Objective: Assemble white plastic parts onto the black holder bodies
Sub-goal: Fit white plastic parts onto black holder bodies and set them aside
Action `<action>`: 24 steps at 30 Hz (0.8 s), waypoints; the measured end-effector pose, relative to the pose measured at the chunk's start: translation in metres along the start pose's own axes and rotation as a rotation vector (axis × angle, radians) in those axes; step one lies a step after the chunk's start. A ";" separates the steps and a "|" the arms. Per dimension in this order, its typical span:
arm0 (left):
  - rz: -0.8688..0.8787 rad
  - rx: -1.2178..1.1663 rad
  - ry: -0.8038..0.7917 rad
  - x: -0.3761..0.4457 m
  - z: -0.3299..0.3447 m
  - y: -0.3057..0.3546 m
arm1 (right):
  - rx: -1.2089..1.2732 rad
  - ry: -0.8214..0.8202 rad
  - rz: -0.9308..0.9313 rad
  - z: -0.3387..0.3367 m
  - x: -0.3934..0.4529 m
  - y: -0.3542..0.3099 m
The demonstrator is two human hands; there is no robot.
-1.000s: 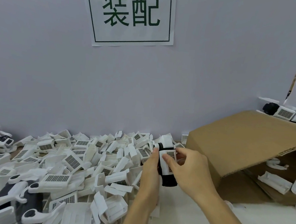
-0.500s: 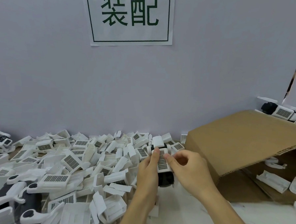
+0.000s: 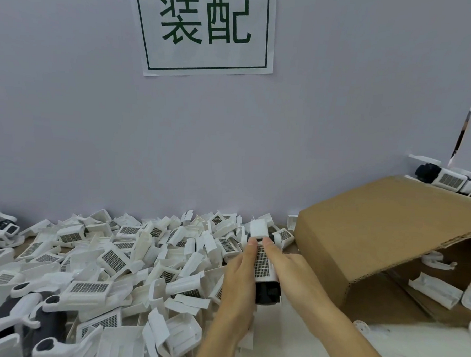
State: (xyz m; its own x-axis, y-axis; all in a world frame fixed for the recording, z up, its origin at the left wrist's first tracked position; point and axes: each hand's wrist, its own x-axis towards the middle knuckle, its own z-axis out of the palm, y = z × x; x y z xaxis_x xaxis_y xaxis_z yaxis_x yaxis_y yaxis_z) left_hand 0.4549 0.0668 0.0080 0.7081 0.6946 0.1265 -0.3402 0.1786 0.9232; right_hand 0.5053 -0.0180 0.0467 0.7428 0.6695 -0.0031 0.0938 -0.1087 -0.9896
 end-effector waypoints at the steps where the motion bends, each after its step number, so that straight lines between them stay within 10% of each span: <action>1: 0.002 0.007 -0.011 0.000 0.001 0.000 | 0.072 0.013 0.014 0.001 -0.001 -0.001; 24: 0.024 0.267 -0.011 -0.003 -0.003 -0.001 | 0.327 0.164 0.085 0.004 -0.003 0.009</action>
State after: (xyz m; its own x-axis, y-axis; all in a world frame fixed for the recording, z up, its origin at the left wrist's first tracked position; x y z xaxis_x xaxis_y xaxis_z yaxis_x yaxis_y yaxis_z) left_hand 0.4514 0.0663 0.0060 0.7090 0.6886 0.1525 -0.1827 -0.0296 0.9827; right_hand 0.5006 -0.0181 0.0371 0.8378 0.5385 -0.0900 -0.1694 0.0996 -0.9805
